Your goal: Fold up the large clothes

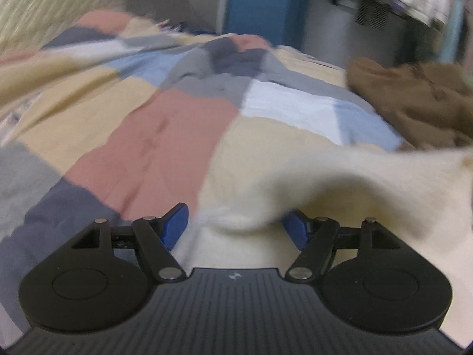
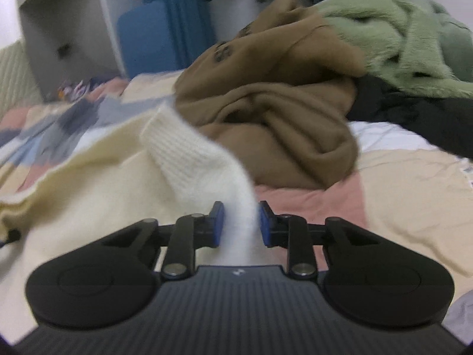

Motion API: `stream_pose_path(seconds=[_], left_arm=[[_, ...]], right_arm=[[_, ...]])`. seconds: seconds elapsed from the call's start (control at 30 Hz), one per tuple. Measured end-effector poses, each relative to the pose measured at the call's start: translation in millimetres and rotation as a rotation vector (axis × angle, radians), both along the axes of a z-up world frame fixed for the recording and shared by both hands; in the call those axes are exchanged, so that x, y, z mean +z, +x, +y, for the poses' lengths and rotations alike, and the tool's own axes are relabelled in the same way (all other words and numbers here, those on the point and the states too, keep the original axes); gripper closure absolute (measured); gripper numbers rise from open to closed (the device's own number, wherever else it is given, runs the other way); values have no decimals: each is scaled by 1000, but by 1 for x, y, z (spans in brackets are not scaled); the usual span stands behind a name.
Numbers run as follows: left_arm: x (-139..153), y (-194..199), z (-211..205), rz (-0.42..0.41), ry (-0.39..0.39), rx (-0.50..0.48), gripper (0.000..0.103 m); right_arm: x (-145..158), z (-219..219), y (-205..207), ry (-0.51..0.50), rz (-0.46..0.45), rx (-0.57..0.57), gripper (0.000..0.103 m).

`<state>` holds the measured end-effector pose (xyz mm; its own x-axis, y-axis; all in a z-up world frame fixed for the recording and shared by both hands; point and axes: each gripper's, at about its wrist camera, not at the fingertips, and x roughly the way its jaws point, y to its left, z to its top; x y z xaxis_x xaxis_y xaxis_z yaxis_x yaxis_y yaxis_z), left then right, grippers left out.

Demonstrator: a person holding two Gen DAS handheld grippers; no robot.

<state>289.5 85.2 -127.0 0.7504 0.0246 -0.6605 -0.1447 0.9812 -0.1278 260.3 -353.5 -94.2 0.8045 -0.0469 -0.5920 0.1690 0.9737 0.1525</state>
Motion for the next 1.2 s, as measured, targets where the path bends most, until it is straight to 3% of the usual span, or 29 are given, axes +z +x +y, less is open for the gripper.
stream_pose_path(seconds=[0.1,0.2,0.3,0.47,0.6,0.7,0.8,1.0,1.1,1.2], left_arm=[[-3,3,18,26,-97,31,28],[2,0,23,14,-115,45,28],[11,-7,24,-11,-117,30,28],[26,-31,21,-63,-181,-52,29],[42,-54,7,-144,-231,-188,29],[46,-63,-10,-157,-208,-270,29],[37,-61,-24,-110,-182,-298,29],[14,-41,-30,-35,-99,-238,29],[9,-27,-21,-35,-115,-189,29],[4,-15,-12,-38,-136,-162,29]], right_arm=[[-1,-19,-1,32,-7,-79,74],[0,-36,-6,92,-13,-138,75],[5,-40,-11,87,-25,-167,74],[21,-22,-26,125,-82,-70,73],[29,10,-39,107,-128,27,73],[28,36,-41,87,-120,129,73],[21,53,-33,57,-81,189,74],[-13,42,-3,17,57,117,78],[-15,34,1,46,47,101,78],[-11,33,0,12,2,73,78]])
